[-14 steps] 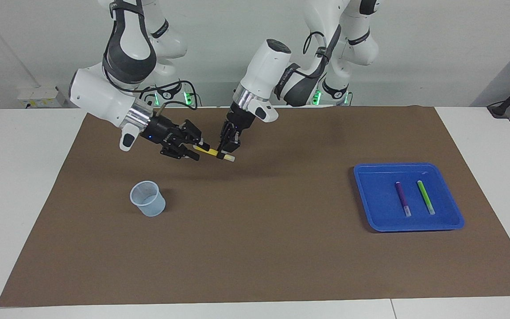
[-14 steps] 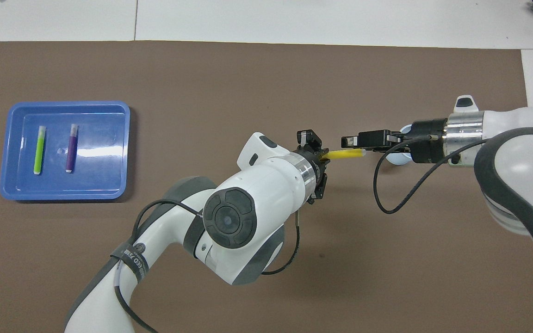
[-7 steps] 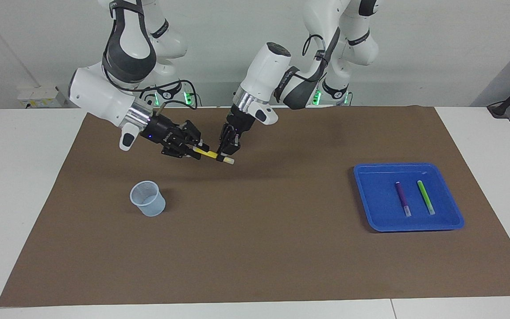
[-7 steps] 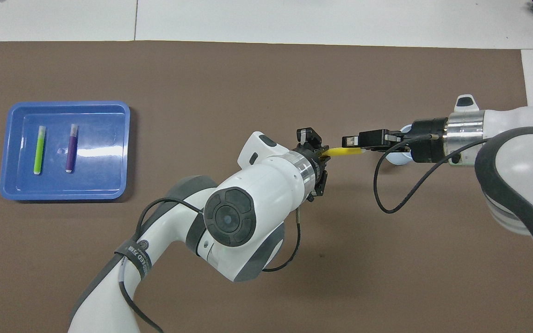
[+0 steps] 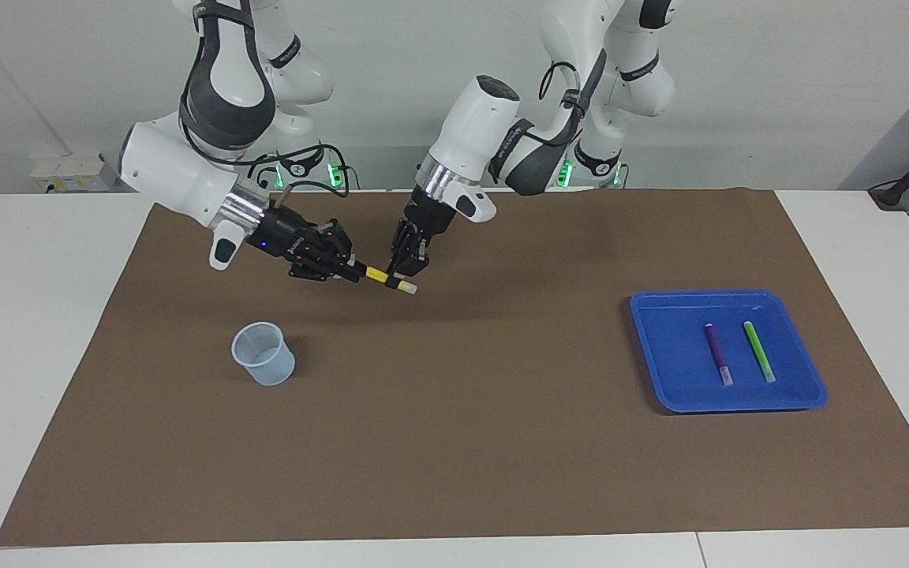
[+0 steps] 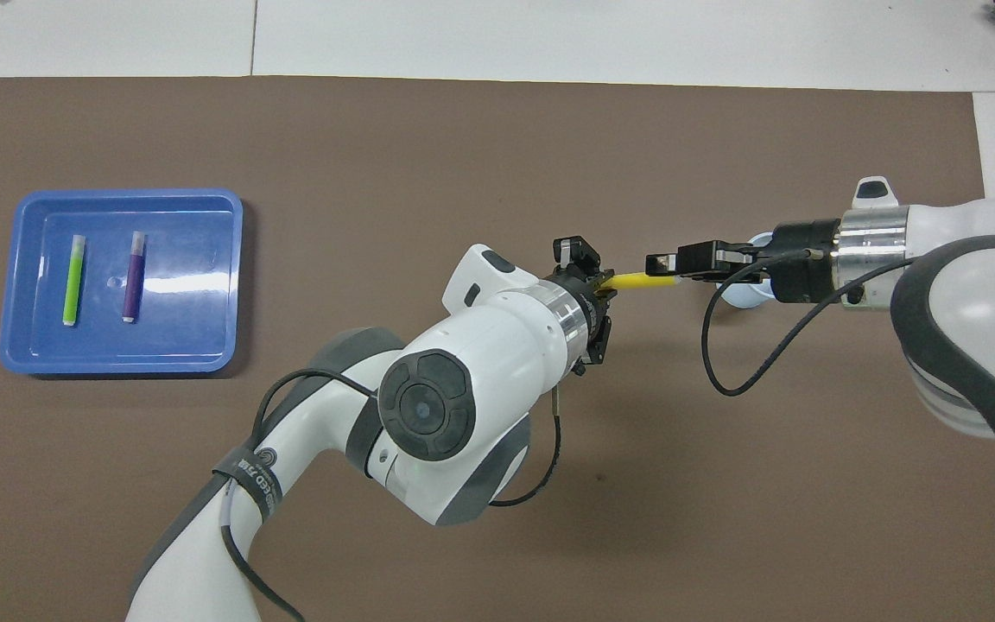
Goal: Transfer and insert pens with both arms
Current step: 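Grasp the yellow pen with the right gripper while the left gripper releases, then insert the yellow pen into the cup while the left gripper returns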
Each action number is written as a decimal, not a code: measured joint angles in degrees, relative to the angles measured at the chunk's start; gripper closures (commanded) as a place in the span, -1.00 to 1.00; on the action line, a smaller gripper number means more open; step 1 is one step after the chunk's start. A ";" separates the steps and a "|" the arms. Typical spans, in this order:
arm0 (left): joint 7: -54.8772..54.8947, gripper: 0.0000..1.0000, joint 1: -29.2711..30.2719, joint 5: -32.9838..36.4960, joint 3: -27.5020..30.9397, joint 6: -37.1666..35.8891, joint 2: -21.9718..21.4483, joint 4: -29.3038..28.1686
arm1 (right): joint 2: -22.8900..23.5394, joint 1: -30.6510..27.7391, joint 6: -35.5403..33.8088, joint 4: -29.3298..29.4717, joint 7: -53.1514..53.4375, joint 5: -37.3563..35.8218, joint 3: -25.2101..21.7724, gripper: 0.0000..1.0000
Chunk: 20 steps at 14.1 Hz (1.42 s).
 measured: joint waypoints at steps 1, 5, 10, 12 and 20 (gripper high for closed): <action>0.00 1.00 0.00 0.00 0.00 0.00 0.00 0.00 | 0.00 0.00 0.00 0.01 0.00 -0.04 0.00 0.99; 0.01 -0.07 -0.07 -0.01 -0.02 0.00 0.07 0.00 | -0.01 0.15 -0.07 0.48 0.32 -1.70 0.11 1.00; 0.02 -1.00 -0.15 -0.01 -0.03 -0.02 0.13 0.19 | -0.10 0.76 -0.26 2.76 4.33 -7.81 0.35 1.00; 0.02 -1.00 -0.16 -0.01 -0.02 -0.38 0.08 0.45 | -0.10 0.76 -0.54 3.04 4.43 -10.04 0.35 1.00; 0.01 -1.00 -0.03 -0.01 0.97 -2.19 -0.90 1.11 | 0.27 -0.43 -2.80 5.90 2.84 -30.76 -0.03 1.00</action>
